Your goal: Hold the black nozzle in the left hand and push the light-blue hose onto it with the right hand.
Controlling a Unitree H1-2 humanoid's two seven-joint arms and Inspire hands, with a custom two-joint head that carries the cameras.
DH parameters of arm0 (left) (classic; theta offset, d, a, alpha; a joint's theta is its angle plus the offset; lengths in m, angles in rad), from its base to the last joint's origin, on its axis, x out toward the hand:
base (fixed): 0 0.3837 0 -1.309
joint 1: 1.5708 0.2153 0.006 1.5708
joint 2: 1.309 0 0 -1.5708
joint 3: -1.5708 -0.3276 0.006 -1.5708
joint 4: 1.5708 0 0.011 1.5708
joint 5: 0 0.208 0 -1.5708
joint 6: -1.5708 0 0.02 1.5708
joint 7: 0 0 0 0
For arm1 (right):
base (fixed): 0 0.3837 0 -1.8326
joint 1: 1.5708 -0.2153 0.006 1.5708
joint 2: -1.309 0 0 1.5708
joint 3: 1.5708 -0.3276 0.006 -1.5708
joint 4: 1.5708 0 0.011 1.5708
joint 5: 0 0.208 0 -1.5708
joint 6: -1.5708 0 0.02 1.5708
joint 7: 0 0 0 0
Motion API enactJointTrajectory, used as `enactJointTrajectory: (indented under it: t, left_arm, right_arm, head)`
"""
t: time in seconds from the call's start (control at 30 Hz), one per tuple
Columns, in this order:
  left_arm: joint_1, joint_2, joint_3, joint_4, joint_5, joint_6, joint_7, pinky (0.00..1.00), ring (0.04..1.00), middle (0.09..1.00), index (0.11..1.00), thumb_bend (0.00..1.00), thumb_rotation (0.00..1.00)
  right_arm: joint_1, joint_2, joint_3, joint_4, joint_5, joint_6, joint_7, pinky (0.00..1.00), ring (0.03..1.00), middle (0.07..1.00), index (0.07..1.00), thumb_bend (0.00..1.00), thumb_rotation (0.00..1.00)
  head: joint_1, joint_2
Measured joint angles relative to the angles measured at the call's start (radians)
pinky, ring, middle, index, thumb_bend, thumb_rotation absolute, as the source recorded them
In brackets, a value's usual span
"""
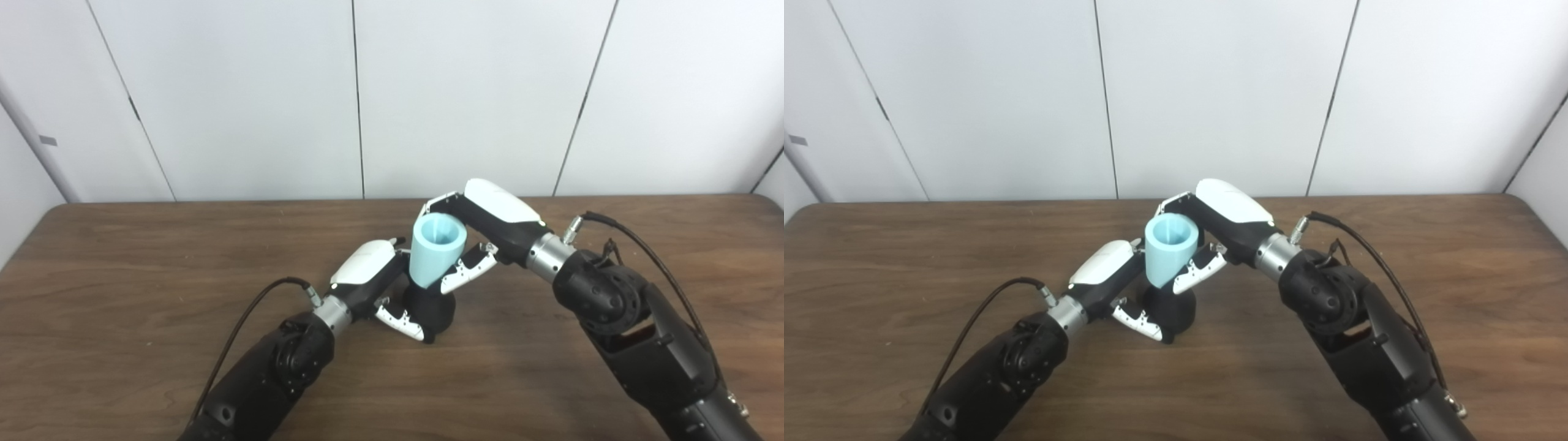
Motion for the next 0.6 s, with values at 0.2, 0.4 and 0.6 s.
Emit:
enactJointTrajectory:
  t: [0.2, 0.4, 0.6]
  left_arm:
    - [0.000, 0.000, 0.000, -0.003, 0.000, 0.000, -0.001, 1.00, 0.600, 0.499, 0.475, 0.52, 0.00]
    - [0.000, 0.000, 0.001, -0.002, 0.000, 0.000, -0.001, 1.00, 0.598, 0.496, 0.476, 0.52, 0.00]
    - [-0.002, 0.000, 0.000, -0.001, 0.000, 0.000, -0.001, 1.00, 0.598, 0.497, 0.476, 0.52, 0.00]
  right_arm:
    - [0.015, -0.002, -0.012, -0.047, 0.014, 0.050, 0.014, 0.44, 0.570, 0.764, 0.794, 0.67, 0.02]
    - [0.049, -0.014, -0.033, -0.066, 0.030, 0.080, 0.048, 0.63, 0.844, 0.984, 0.963, 0.86, 0.13]
    - [0.060, -0.003, -0.055, -0.065, 0.022, 0.077, 0.032, 0.71, 0.963, 1.000, 1.000, 0.89, 0.19]
  head:
    - [-0.002, -0.003]
    - [-0.005, -0.005]
    - [-0.003, -0.008]
